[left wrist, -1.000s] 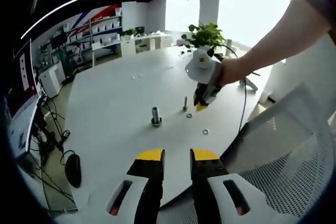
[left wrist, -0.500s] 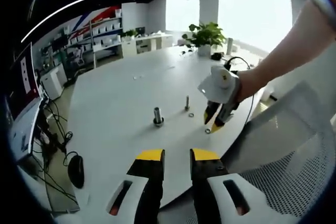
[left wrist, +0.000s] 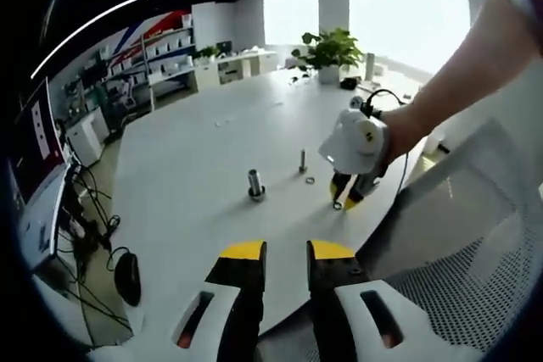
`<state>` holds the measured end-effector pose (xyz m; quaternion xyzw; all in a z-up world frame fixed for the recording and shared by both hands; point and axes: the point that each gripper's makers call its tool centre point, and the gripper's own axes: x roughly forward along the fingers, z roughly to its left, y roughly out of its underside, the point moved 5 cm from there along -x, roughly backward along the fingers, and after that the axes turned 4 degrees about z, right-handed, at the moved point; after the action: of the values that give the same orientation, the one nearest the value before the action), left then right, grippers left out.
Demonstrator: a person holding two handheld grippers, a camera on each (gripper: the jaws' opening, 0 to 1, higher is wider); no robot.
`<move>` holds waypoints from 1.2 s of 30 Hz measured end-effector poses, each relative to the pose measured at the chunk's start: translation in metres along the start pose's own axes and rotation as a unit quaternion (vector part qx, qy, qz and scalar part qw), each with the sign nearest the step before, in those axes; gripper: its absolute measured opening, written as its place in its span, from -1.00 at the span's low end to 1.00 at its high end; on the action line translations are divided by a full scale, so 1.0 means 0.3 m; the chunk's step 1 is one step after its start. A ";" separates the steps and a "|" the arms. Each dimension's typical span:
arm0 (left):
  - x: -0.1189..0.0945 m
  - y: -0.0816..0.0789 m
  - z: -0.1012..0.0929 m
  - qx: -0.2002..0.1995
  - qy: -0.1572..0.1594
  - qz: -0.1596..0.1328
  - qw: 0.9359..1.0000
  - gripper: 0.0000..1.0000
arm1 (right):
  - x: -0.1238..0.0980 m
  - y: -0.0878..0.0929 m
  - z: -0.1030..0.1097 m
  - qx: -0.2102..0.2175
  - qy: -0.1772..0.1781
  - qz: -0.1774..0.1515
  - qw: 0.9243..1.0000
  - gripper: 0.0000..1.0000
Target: Place the washer onto the threaded stud by aligning its center hole with the stud, sliding it down to the base, and recovering from edge contact or off-axis alignment until the washer reaches the visible bottom stop.
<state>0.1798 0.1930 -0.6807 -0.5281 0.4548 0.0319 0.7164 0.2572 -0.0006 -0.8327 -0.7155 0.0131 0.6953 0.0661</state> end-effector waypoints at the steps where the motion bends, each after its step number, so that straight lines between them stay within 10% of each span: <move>1: -0.001 -0.001 0.003 0.007 -0.005 0.000 1.000 -0.67 | -0.002 -0.006 0.001 0.000 0.000 0.006 1.000 -0.65; 16: -0.004 -0.005 -0.002 0.011 -0.001 -0.004 1.000 -0.71 | -0.001 -0.020 -0.008 0.031 -0.007 0.047 0.998 -0.73; 36: 0.000 -0.009 -0.009 0.004 0.014 -0.011 1.000 -0.71 | -0.008 0.014 -0.001 0.154 0.032 -0.041 0.987 -0.74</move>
<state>0.1795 0.1897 -0.6787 -0.5304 0.4593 0.0142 0.7124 0.2570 -0.0050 -0.8306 -0.7187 0.0924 0.6584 0.2036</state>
